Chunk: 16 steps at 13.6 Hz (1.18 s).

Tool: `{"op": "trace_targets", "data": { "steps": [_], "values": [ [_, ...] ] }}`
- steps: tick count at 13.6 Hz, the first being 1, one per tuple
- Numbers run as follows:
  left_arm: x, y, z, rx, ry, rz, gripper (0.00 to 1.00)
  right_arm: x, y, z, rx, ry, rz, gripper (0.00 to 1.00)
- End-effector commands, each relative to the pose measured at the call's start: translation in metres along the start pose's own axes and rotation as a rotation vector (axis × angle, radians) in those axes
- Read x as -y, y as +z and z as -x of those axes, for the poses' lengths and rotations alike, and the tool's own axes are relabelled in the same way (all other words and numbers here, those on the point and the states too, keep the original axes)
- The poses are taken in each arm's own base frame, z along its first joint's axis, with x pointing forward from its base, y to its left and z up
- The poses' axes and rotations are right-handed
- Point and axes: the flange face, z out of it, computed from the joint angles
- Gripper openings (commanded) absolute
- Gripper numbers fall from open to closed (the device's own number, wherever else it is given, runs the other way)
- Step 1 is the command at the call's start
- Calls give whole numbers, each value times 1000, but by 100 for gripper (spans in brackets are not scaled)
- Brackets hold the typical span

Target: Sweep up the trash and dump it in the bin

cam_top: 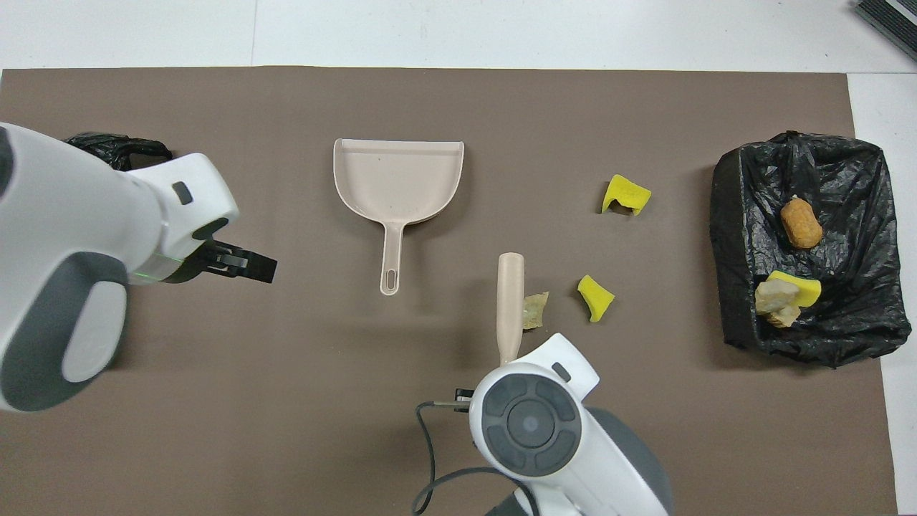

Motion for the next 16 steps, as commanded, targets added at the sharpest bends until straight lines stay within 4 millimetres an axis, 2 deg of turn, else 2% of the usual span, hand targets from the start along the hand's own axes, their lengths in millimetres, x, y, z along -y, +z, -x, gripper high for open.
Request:
{"op": "trace_targets", "data": {
  "steps": [1,2,3,4,5,6,8,9,10,12,13,16],
  "values": [
    [-48,58,-22,-21,-72,10,100,-34,5,-27,-10,29,88,0],
    [-63,80,-33,-48,-107,14,100,-47,11,-34,2,52,115,0],
    [-77,92,-41,-64,-120,20,100,-57,14,-34,21,80,145,0],
    [-90,100,-47,-75,-137,25,100,-68,23,-35,37,137,160,0],
    [-94,104,-51,-93,-144,28,100,-79,28,-34,44,174,166,0],
    [-110,113,-49,-95,-137,31,100,-86,37,-23,51,185,172,0],
    [-119,116,-47,-98,-139,30,100,-92,54,-2,63,200,167,0],
    [-127,120,-41,-80,-127,26,100,-87,67,5,77,226,132,0],
    [-134,120,-38,-81,-119,28,100,-71,72,14,80,220,101,0],
    [-136,124,-34,-65,-120,23,99,-50,83,16,107,225,42,0],
    [-136,127,-32,-59,-118,21,96,-42,87,13,92,224,11,0],
    [-135,131,-28,-46,-121,16,75,-20,84,-4,68,182,-40,0]
  ]
}}
